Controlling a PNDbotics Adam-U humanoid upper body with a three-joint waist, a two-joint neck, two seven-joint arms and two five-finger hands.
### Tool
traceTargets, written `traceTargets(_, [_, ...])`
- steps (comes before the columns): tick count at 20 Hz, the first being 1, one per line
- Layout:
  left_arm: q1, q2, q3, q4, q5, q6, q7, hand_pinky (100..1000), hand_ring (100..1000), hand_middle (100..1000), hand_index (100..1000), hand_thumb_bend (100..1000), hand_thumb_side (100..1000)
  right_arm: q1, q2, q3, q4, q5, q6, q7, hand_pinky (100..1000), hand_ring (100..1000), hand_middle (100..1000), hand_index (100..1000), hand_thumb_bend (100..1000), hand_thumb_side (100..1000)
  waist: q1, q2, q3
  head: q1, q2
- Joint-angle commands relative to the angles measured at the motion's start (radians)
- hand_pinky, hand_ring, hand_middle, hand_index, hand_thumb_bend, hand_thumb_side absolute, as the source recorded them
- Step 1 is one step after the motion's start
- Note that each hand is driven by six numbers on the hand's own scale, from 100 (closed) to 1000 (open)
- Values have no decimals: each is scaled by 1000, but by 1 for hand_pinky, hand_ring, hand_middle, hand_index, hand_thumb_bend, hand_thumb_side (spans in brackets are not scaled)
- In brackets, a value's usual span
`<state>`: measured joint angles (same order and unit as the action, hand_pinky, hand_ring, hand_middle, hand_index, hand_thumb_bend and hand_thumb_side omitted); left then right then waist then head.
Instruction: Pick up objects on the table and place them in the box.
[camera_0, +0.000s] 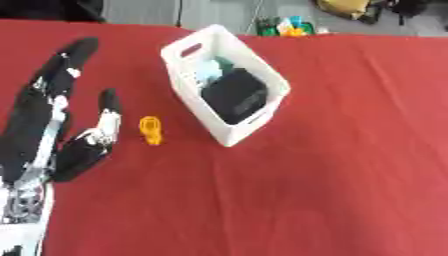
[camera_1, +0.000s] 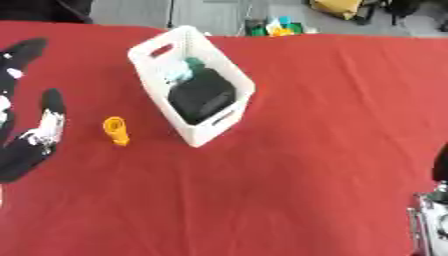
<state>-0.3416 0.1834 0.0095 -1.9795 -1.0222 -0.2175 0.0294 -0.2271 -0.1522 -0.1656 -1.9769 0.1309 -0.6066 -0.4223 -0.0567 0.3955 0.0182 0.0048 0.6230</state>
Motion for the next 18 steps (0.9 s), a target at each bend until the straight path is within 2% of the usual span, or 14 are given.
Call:
traceTargets(1, [-6, 22, 7, -17, -109, -22, -24, 997, 958, 946, 1000, 100, 940, -1, -11, -1, -23, -5, -4, 2, 760, 743, 634, 742, 100, 992, 1, -24, 0, 2, -7])
traceTargets(3, [-8, 22, 7, -14, -196, -48, -70, 1000, 987, 970, 1000, 100, 990, -1, -11, 0, -23, -4, -5, 3, 760, 743, 634, 741, 100, 992, 0, -24, 1, 3, -9])
traceTargets(5, [-9, 18, 4, -9, -243, -66, -115, 1000, 1000, 999, 1000, 100, 1000, 0, -10, 0, -23, -4, -5, 3, 760, 743, 634, 741, 100, 993, -1, -24, 1, 4, -11])
traceTargets(6, [-9, 16, 3, -4, -256, -72, -140, 1000, 1000, 1000, 1000, 139, 1000, 0, -10, 0, -23, -4, -5, 4, 760, 743, 634, 741, 100, 993, -1, -24, 1, 3, -12])
traceTargets(7, [-9, 14, 2, 1, -263, -75, -167, 1000, 1000, 1000, 1000, 139, 1000, 0, -10, 0, -23, -4, -5, 4, 760, 743, 634, 741, 100, 993, -1, -24, 1, 3, -13])
traceTargets(8, [-9, 13, 2, 2, -266, -76, -189, 1000, 1000, 1000, 1000, 200, 1000, 1, -10, 0, -23, -4, -5, 4, 760, 743, 634, 741, 100, 993, -1, -24, 1, 3, -14])
traceTargets(10, [-10, 12, 3, 7, -269, -70, -235, 1000, 1000, 1000, 1000, 225, 1000, 1, -9, 0, -23, -4, -5, 4, 760, 743, 634, 741, 100, 993, -1, -24, 0, 3, -17])
traceTargets(12, [-13, 10, -1, 22, -273, -61, -298, 1000, 1000, 1000, 1000, 197, 1000, 1, -9, 1, -23, -4, -5, 5, 760, 743, 633, 741, 100, 993, -1, -23, -1, 4, -21])
traceTargets(13, [-14, 9, -2, 29, -270, -56, -331, 1000, 1000, 1000, 1000, 153, 1000, 1, -8, 1, -23, -4, -5, 5, 760, 743, 633, 741, 100, 993, -1, -23, -2, 5, -23])
traceTargets(14, [-17, 8, -3, 33, -264, -51, -359, 1000, 1000, 1000, 1000, 153, 1000, 1, -8, 1, -23, -4, -5, 6, 760, 743, 633, 741, 100, 993, -1, -23, -2, 5, -24])
traceTargets(15, [-17, 5, -5, 36, -251, -46, -384, 1000, 1000, 1000, 1000, 100, 1000, 1, -7, 1, -23, -3, -4, 7, 760, 743, 633, 741, 100, 991, 0, -22, -2, 6, -25])
traceTargets(18, [-20, -1, -5, 51, -169, -27, -450, 1000, 1000, 1000, 1000, 100, 1000, 1, -5, 2, -23, -3, -2, 9, 760, 743, 633, 741, 100, 991, 1, -21, -3, 8, -28])
